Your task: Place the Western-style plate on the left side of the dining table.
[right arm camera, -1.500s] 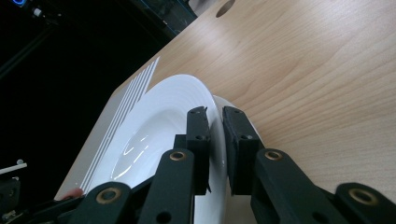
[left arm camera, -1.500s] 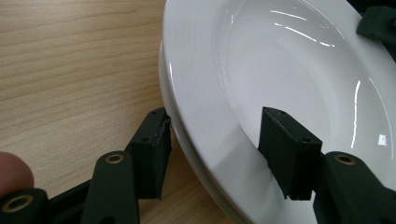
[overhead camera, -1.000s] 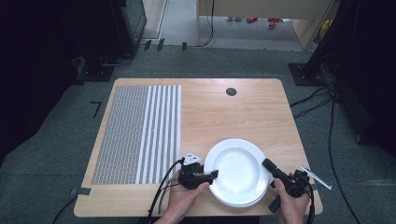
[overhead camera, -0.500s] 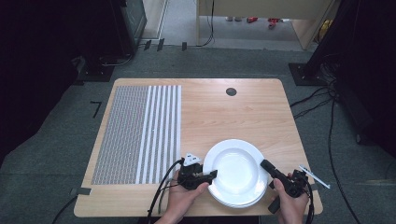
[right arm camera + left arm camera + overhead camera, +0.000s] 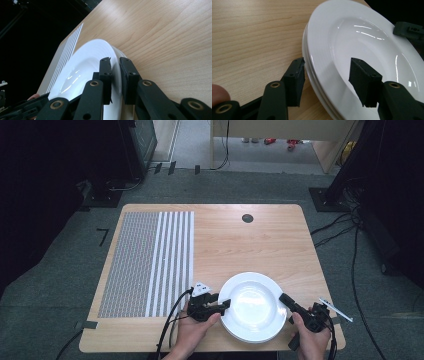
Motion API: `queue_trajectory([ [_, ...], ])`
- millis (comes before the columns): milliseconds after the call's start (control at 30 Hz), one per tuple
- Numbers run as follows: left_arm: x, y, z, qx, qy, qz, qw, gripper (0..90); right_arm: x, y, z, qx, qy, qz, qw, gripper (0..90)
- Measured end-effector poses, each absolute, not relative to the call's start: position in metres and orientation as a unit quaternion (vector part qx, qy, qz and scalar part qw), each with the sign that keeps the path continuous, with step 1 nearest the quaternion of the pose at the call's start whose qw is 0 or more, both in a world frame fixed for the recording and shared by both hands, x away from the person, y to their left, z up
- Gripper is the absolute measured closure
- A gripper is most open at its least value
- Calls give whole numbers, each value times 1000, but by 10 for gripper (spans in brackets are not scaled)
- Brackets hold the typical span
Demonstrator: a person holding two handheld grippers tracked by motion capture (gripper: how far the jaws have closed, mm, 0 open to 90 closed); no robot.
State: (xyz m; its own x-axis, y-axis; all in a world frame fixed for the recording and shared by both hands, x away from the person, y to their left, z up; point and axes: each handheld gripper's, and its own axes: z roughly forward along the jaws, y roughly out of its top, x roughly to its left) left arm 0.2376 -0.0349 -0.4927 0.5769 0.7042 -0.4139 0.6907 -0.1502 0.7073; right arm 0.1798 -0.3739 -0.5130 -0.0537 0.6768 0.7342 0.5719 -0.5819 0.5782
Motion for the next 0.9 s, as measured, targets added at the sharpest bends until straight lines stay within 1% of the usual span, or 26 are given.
queue_trajectory([
  [133,238,-37,-496,763,460,1,454,484,180,-373,-513,685,455,566,51,820],
  [233,238,-37,-496,762,462,7,454,482,180,-374,-513,678,452,578,45,833],
  [333,238,-35,-496,757,466,13,458,529,179,-374,-511,663,450,597,43,843],
  [500,237,-34,-496,755,468,15,460,540,180,-373,-510,664,462,587,39,833],
  [633,238,-33,-496,753,469,12,462,542,180,-373,-511,665,483,567,43,813],
  [733,238,-30,-496,751,470,2,464,542,180,-375,-511,665,493,560,31,812],
  [800,238,-28,-496,748,471,-7,467,513,180,-376,-510,665,495,559,25,813],
  [833,237,-27,-496,745,472,-14,471,513,180,-376,-510,665,495,559,25,813],
  [900,233,-25,-495,746,470,-12,472,500,179,-376,-511,665,493,561,24,813],
])
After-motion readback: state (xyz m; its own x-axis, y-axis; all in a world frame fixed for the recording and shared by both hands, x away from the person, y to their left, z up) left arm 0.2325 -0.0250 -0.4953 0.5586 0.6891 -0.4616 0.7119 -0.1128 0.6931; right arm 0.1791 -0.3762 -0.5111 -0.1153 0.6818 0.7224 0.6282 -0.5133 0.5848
